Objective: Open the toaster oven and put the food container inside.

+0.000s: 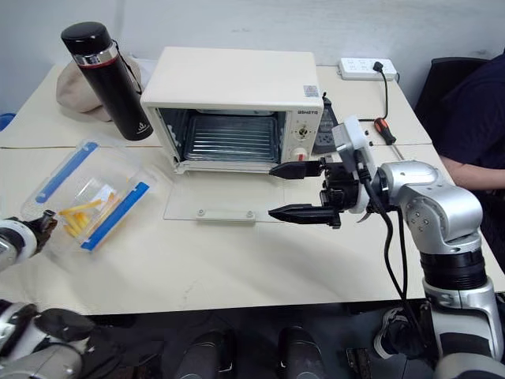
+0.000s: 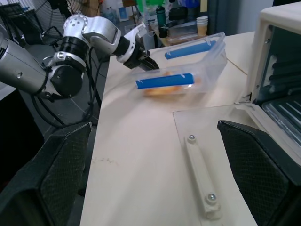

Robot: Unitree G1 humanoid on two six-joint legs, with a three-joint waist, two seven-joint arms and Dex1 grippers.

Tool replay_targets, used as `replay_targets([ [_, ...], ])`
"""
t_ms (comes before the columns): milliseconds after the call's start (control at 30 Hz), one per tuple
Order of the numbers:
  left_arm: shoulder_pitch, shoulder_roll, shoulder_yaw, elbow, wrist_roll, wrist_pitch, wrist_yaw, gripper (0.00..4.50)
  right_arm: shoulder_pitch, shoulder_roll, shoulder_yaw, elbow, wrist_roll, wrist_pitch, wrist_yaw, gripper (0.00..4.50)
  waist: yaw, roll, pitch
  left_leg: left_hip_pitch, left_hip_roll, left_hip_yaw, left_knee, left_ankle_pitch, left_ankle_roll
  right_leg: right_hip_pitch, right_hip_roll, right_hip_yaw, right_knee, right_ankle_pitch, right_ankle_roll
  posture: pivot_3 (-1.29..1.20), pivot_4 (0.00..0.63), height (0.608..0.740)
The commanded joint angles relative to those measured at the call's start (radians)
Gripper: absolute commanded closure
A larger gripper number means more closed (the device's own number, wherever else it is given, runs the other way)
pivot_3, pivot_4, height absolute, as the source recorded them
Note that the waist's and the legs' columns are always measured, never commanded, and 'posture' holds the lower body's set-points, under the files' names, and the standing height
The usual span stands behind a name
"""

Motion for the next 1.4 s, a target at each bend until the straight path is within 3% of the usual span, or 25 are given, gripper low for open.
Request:
replay_targets([
  [33, 0.032, 0.254, -0.160, 0.062, -0.155, -0.008, -0.284, 4.31, 0.020, -0.030, -0.048, -0.041, 0.014, -0.004, -0.019, 0.00, -0.001, -0.004, 0.001, 0.000, 0.000, 0.000, 0.000, 0.000, 0.000, -0.001, 0.000, 0.000, 0.000, 0.000, 0.000, 0.00, 0.150, 0.740],
  [133, 0.019, 0.407, -0.308, 0.091, -0.182, -0.008, -0.456, 4.31, 0.048, -0.038, -0.077, -0.070, 0.041, 0.014, -0.053, 0.00, 0.004, -0.003, 0.001, -0.002, 0.000, 0.001, -0.002, 0.000, -0.002, -0.005, -0.001, 0.001, -0.001, -0.001, -0.001, 0.00, 0.150, 0.740],
  [233, -0.072, 0.429, -0.442, 0.115, -0.174, -0.008, -0.509, 4.31, 0.091, -0.052, -0.111, -0.103, 0.059, 0.027, -0.077, 0.00, 0.006, 0.003, 0.002, -0.002, -0.003, 0.001, -0.004, 0.000, -0.002, -0.005, -0.004, 0.002, -0.002, -0.001, -0.001, 0.00, 0.150, 0.740],
  [400, -0.296, 0.324, -0.662, 0.116, -0.166, -0.008, -0.467, 4.31, 0.178, -0.073, -0.170, -0.154, 0.058, 0.025, -0.143, 0.00, 0.011, 0.001, 0.002, -0.002, -0.002, 0.002, -0.003, 0.001, -0.001, -0.005, -0.003, 0.001, 0.000, -0.001, -0.001, 0.00, 0.150, 0.740],
  [567, -0.473, 0.159, -0.761, 0.179, -0.065, -0.008, -0.393, 4.31, 0.251, -0.081, -0.231, -0.216, 0.093, 0.035, -0.200, 0.00, 0.010, 0.001, 0.002, -0.003, -0.002, 0.003, -0.003, 0.004, 0.005, -0.007, -0.001, 0.003, 0.003, 0.000, -0.001, 0.00, 0.150, 0.740],
  [733, -0.557, 0.021, -0.879, 0.242, 0.061, -0.008, -0.421, 4.31, 0.317, -0.084, -0.263, -0.263, 0.090, 0.021, -0.256, 0.00, 0.003, 0.000, 0.002, -0.003, -0.002, 0.005, -0.001, 0.005, 0.006, -0.007, 0.001, 0.004, 0.004, 0.000, -0.001, 0.00, 0.150, 0.740],
  [833, -0.576, -0.013, -0.905, 0.270, 0.162, -0.010, -0.451, 4.31, 0.331, -0.083, -0.267, -0.269, 0.084, 0.011, -0.281, 0.00, 0.002, 0.000, 0.003, -0.003, -0.002, 0.006, -0.001, 0.006, 0.006, -0.008, 0.001, 0.005, 0.005, 0.000, -0.001, 0.00, 0.150, 0.740],
  [1067, -0.563, -0.131, -0.879, 0.310, 0.387, -0.076, -0.458, 2.23, 0.377, -0.073, -0.277, -0.283, 0.074, -0.015, -0.326, 0.00, 0.008, 0.000, 0.003, -0.003, -0.002, 0.006, -0.001, 0.006, 0.006, -0.008, 0.001, 0.005, 0.005, 0.000, -0.001, 0.00, 0.150, 0.740],
  [1233, -0.525, -0.164, -0.753, 0.229, 0.386, -0.041, -0.561, 0.90, 0.401, -0.078, -0.268, -0.292, 0.072, -0.018, -0.338, 0.00, 0.014, 0.000, 0.003, -0.003, -0.002, 0.006, 0.000, 0.007, 0.007, -0.008, 0.001, 0.005, 0.005, 0.000, -0.001, 0.00, 0.150, 0.740],
  [1400, -0.448, -0.085, -0.654, 0.075, 0.365, -0.059, -0.702, 0.90, 0.391, -0.082, -0.243, -0.265, 0.069, -0.014, -0.323, 0.00, 0.001, 0.000, 0.003, -0.002, -0.001, 0.006, -0.001, 0.007, 0.006, -0.009, 0.001, 0.005, 0.006, -0.001, -0.001, 0.00, 0.150, 0.740],
])
